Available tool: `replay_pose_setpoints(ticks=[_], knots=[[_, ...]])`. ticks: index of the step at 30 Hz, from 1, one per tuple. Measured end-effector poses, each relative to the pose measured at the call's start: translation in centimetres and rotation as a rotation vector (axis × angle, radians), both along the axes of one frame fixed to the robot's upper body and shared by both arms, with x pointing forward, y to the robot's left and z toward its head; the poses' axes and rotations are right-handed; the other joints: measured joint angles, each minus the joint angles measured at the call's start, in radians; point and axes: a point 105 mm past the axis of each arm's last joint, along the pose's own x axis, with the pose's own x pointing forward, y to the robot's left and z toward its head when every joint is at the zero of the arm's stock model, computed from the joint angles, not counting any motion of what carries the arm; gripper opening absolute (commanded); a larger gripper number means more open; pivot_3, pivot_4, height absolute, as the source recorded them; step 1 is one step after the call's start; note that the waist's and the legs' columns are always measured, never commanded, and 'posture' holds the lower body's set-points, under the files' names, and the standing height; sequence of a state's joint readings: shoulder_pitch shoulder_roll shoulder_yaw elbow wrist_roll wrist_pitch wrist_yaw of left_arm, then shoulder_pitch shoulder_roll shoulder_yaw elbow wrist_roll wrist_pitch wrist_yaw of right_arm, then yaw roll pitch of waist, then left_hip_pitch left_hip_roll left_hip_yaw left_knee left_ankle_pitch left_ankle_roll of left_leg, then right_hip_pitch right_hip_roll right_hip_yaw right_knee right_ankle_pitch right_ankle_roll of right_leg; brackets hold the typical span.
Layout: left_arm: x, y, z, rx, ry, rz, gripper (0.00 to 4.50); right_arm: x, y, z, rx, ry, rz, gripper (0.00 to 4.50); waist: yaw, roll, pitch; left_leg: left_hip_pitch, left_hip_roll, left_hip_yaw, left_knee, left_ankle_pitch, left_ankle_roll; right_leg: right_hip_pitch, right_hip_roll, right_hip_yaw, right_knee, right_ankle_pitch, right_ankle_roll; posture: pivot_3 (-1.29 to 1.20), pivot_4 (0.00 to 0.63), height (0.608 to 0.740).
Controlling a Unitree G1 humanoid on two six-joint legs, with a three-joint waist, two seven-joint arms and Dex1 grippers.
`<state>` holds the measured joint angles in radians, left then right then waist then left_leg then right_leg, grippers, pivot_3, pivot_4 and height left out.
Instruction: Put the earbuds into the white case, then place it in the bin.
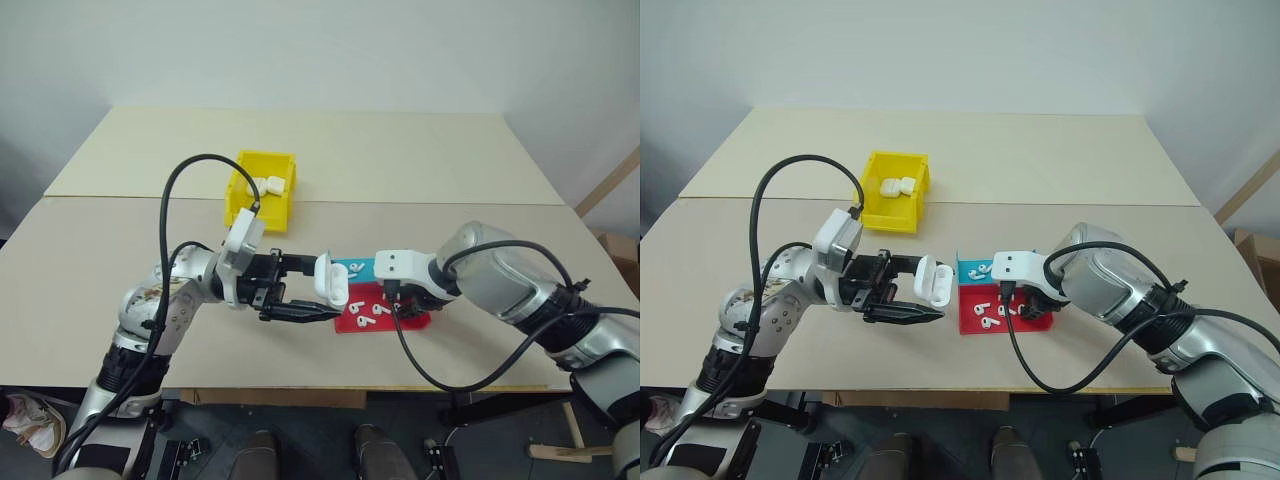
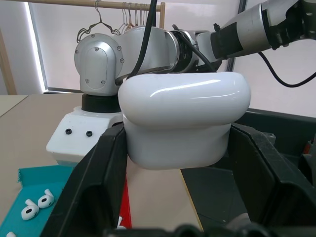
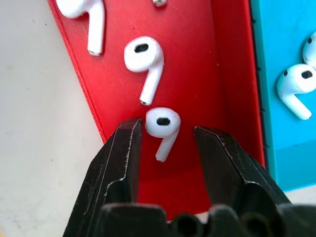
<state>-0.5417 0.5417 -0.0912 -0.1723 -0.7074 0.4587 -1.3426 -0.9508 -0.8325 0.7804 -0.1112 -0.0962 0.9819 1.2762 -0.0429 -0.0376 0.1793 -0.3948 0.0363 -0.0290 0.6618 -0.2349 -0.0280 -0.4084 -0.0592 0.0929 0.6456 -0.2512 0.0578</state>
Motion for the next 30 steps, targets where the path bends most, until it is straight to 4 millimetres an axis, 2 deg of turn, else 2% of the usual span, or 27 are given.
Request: replay_pose_setpoints(ticks=[4, 7, 10, 17, 23, 26, 30], knots=[[0.0, 0.0, 0.0, 0.0, 0.0, 0.0, 2.77, 0.0, 0.1, 0.0, 0.001, -0.002, 0.014, 2.15, 0.0, 0.0, 0.0, 0.0, 0.0, 0.0, 0.0, 0.0, 0.0, 0.0, 0.0, 0.0, 0.0, 0.0, 0.0, 0.0, 0.15, 0.74], [0.0, 0.0, 0.0, 0.001, 0.0, 0.0, 2.77, -0.1, 0.0, -0.1, 0.003, -0.002, 0.018, 1.56, 0.0, 0.0, 0.0, 0.0, 0.0, 0.0, 0.0, 0.0, 0.0, 0.0, 0.0, 0.0, 0.0, 0.0, 0.0, 0.0, 0.15, 0.74], [0.0, 0.0, 0.0, 0.002, 0.0, 0.002, 2.77, -0.1, 0.1, -0.1, 0.006, -0.007, 0.029, 0.66, 0.0, 0.0, 0.0, 0.0, 0.0, 0.0, 0.0, 0.0, 0.0, 0.001, 0.0, 0.0, 0.0, 0.0, 0.0, 0.0, 0.15, 0.74], [0.1, 0.1, 0.0, 0.005, 0.0, 0.009, 2.77, -0.4, -0.2, 0.6, 0.073, 0.015, -0.034, 0.66, 0.0, 0.0, 0.0, 0.0, 0.0, 0.0, 0.0, 0.0, 0.0, 0.0, 0.0, 0.0, 0.0, 0.0, 0.0, 0.0, 0.15, 0.74], [0.0, 0.1, 0.1, 0.006, -0.006, -0.006, 2.77, -1.0, -1.6, 5.6, 0.275, -0.046, -0.155, 0.66, 0.002, 0.001, 0.0, -0.001, 0.0, -0.001, 0.0, 0.0, 0.0, 0.0, 0.0, -0.001, 0.0, 0.0, 0.0, 0.0, 0.15, 0.74], [-0.1, 0.0, 0.2, 0.0, -0.009, -0.022, 2.77, -1.4, -1.4, 8.3, 0.465, -0.095, -0.183, 0.66, 0.003, 0.001, 0.0, -0.001, 0.0, -0.001, 0.0, 0.0, 0.0, 0.001, 0.0, -0.001, 0.0, 0.0, 0.0, 0.0, 0.15, 0.74], [-0.3, 0.0, 0.4, -0.009, -0.011, -0.054, 2.77, -2.1, -0.1, 11.1, 0.841, -0.175, -0.136, 0.66, 0.001, 0.0, 0.0, 0.0, 0.0, -0.002, 0.0, 0.0, 0.0, 0.002, 0.0, -0.001, 0.0, 0.0, 0.0, 0.0, 0.15, 0.74]])
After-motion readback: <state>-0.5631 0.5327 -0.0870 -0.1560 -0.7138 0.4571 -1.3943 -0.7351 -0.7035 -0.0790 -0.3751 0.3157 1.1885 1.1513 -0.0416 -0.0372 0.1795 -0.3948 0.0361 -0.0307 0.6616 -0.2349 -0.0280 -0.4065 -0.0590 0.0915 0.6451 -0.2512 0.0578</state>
